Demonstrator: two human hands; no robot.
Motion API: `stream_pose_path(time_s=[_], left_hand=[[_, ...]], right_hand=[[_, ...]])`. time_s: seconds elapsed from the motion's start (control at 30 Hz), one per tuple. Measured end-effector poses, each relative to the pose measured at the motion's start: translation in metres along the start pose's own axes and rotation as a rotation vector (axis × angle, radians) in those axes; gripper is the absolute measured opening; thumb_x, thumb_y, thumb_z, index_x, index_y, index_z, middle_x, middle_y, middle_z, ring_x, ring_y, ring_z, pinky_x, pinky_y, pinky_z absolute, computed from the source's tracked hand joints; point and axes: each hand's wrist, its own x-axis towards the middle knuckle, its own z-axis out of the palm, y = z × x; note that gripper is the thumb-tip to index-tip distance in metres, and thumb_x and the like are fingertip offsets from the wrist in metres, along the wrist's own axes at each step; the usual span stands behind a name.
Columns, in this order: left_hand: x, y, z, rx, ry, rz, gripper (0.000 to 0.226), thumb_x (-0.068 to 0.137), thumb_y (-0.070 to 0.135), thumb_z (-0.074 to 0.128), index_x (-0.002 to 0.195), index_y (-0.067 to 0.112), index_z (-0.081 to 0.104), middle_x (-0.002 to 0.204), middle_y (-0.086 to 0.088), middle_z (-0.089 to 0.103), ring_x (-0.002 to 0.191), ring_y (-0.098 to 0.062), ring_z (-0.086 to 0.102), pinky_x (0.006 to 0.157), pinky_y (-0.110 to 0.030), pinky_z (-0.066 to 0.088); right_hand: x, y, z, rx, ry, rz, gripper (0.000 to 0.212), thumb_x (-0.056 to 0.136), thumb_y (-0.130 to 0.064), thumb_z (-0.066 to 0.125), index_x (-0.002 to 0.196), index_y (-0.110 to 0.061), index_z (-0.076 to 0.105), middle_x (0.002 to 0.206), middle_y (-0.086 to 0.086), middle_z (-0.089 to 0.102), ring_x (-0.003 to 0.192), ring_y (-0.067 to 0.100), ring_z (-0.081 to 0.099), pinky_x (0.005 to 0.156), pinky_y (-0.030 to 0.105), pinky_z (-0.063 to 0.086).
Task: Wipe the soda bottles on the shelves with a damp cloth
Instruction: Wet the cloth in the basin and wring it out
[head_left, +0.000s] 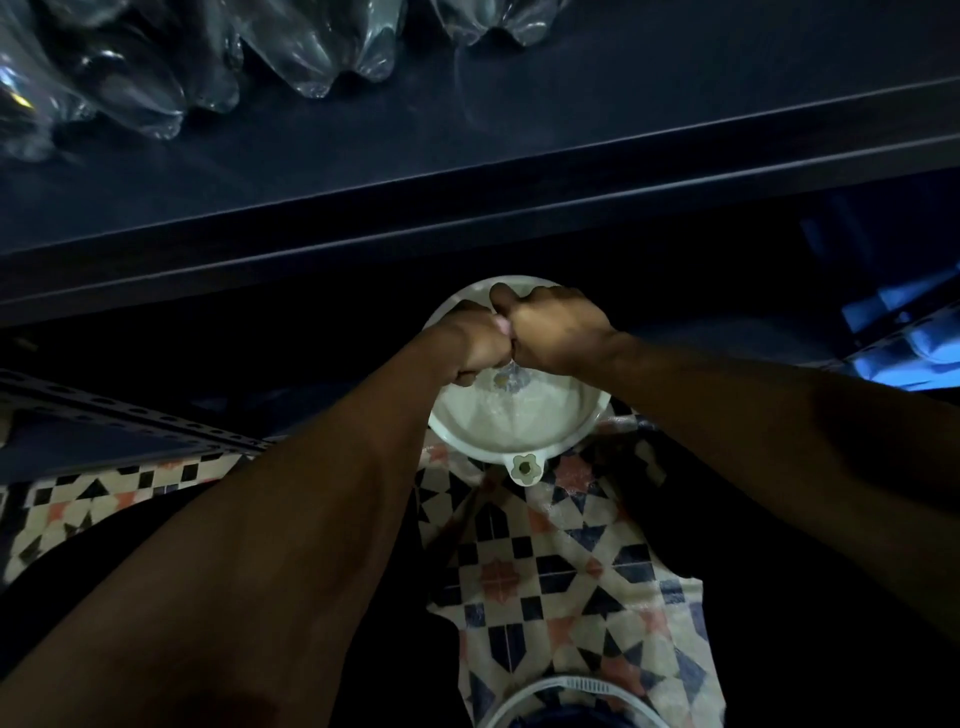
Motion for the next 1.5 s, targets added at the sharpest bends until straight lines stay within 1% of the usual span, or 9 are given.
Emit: stream_pose_path(time_s=[0.2,0.4,0.47,0.67,1.0,1.13,1.23,1.4,1.5], left_hand=[[0.002,-0.007,-0.003,0.080,0.006,-0.009,0.008,0.092,0.007,0.065,0.096,0.014,0.065,0.077,-0.010,0.055,0.060,-0.023,0.049,0.053,-0.029,0.039],[-0.004,-0.012,-0.004,0.018,0.006,-0.035,0.043,0.084,0.017,0.080,0.122,0.012,0.060,0.079,-0.007,0.056,0.063,-0.021,0.053,0.051,-0.026,0.041],[-0.006,-0.014,-0.002,-0.096,-0.020,-0.033,0.037,0.088,0.019,0.077,0.122,0.015,0.062,0.083,-0.005,0.060,0.070,-0.019,0.057,0.055,-0.027,0.043],[-0.017,-0.025,0.003,-0.427,0.047,0.050,0.017,0.095,0.021,0.075,0.111,0.024,0.067,0.103,0.003,0.074,0.084,-0.007,0.071,0.066,-0.025,0.050],[-0.048,-0.027,-0.001,-0.609,0.238,0.212,0.024,0.091,0.036,0.082,0.107,0.025,0.070,0.099,-0.001,0.077,0.087,-0.010,0.072,0.067,-0.022,0.055],[-0.067,-0.027,-0.004,-0.651,0.198,0.255,0.032,0.092,0.023,0.080,0.122,0.028,0.068,0.117,0.003,0.074,0.110,-0.012,0.070,0.087,-0.032,0.060],[-0.078,-0.027,-0.003,-0.672,0.217,0.297,0.041,0.093,0.019,0.078,0.130,0.028,0.065,0.126,0.004,0.072,0.117,-0.014,0.069,0.098,-0.039,0.059],[-0.108,-0.028,-0.001,-0.678,0.294,0.358,0.029,0.090,0.026,0.084,0.112,0.023,0.066,0.115,0.003,0.074,0.106,-0.013,0.071,0.095,-0.037,0.058],[-0.123,-0.029,0.004,-0.701,0.380,0.375,0.031,0.084,0.032,0.089,0.093,0.016,0.065,0.096,0.001,0.075,0.088,-0.012,0.071,0.088,-0.036,0.059]], right_hand=[[0.000,-0.005,0.005,0.049,-0.016,0.073,0.048,0.094,-0.046,0.058,0.133,-0.020,0.051,0.116,0.012,0.069,0.107,0.034,0.066,0.078,0.035,0.047],[-0.002,-0.001,0.012,0.122,-0.052,0.133,0.048,0.093,-0.056,0.050,0.119,-0.018,0.060,0.106,0.007,0.072,0.100,0.029,0.067,0.073,0.031,0.040],[-0.005,0.002,0.014,0.131,-0.080,0.141,0.060,0.088,-0.064,0.046,0.122,-0.018,0.063,0.109,0.009,0.070,0.103,0.030,0.066,0.075,0.031,0.040],[-0.016,0.008,0.019,0.260,-0.053,0.237,0.070,0.083,-0.040,0.078,0.135,-0.011,0.043,0.120,0.017,0.068,0.112,0.039,0.065,0.088,0.041,0.052],[-0.034,-0.023,0.010,0.257,0.172,0.299,0.062,0.093,-0.061,0.060,0.138,-0.020,0.055,0.131,0.014,0.059,0.125,0.036,0.048,0.101,0.043,0.037],[-0.050,-0.036,-0.017,0.427,0.233,0.304,0.042,0.092,-0.038,0.070,0.129,-0.017,0.066,0.120,0.010,0.059,0.117,0.032,0.050,0.098,0.038,0.040],[-0.064,-0.047,-0.034,0.700,0.244,0.299,0.025,0.087,-0.027,0.074,0.108,-0.019,0.064,0.098,-0.001,0.068,0.093,0.022,0.066,0.078,0.033,0.050],[-0.096,-0.065,-0.059,0.929,0.275,0.281,0.031,0.087,-0.020,0.073,0.115,-0.023,0.058,0.091,-0.009,0.069,0.071,0.001,0.067,0.056,0.016,0.052],[-0.110,-0.074,-0.068,0.997,0.335,0.279,0.030,0.088,-0.029,0.075,0.115,-0.028,0.062,0.095,-0.008,0.071,0.079,0.003,0.070,0.067,0.028,0.061]])
